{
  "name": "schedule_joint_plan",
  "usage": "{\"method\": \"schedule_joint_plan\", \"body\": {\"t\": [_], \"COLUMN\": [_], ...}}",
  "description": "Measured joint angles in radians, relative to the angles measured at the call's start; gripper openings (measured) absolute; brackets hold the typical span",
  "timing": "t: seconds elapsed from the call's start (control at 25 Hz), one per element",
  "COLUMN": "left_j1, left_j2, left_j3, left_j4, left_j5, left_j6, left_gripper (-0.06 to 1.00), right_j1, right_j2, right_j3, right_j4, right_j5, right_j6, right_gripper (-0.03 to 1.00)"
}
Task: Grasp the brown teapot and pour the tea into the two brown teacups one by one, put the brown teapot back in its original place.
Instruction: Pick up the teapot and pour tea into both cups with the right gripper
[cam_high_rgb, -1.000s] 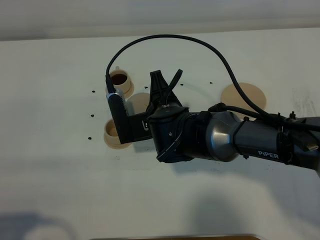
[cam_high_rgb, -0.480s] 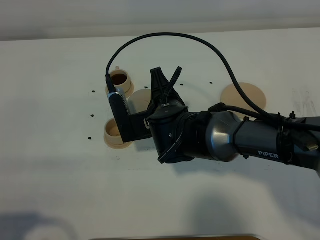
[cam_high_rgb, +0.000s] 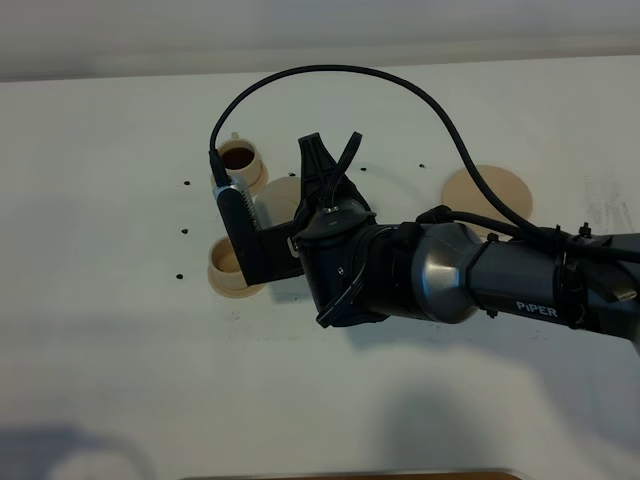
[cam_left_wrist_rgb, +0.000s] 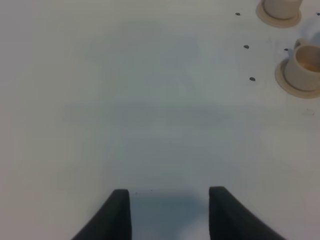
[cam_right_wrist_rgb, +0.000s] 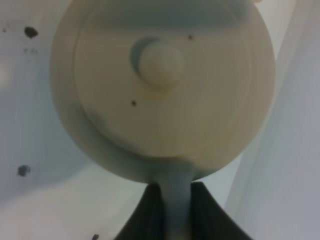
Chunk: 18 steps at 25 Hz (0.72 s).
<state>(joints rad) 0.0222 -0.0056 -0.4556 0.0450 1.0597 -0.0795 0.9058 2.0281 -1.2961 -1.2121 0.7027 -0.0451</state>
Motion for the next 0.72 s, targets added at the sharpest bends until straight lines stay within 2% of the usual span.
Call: {"method": "schedule_joint_plan", "body": {"t": [0.72], "left_j1": [0.0], "left_j2": [0.0], "left_j3": [0.0], "left_j4": [0.0], "left_j5": [0.0], "left_j6": [0.0], "left_gripper": [0.43], "right_j1": [0.0], "right_j2": [0.0], "right_j3": [-0.017], "right_j4": [0.006], "right_j5": [-0.005], "right_j6": [-0.037], "right_gripper": [0.09]}}
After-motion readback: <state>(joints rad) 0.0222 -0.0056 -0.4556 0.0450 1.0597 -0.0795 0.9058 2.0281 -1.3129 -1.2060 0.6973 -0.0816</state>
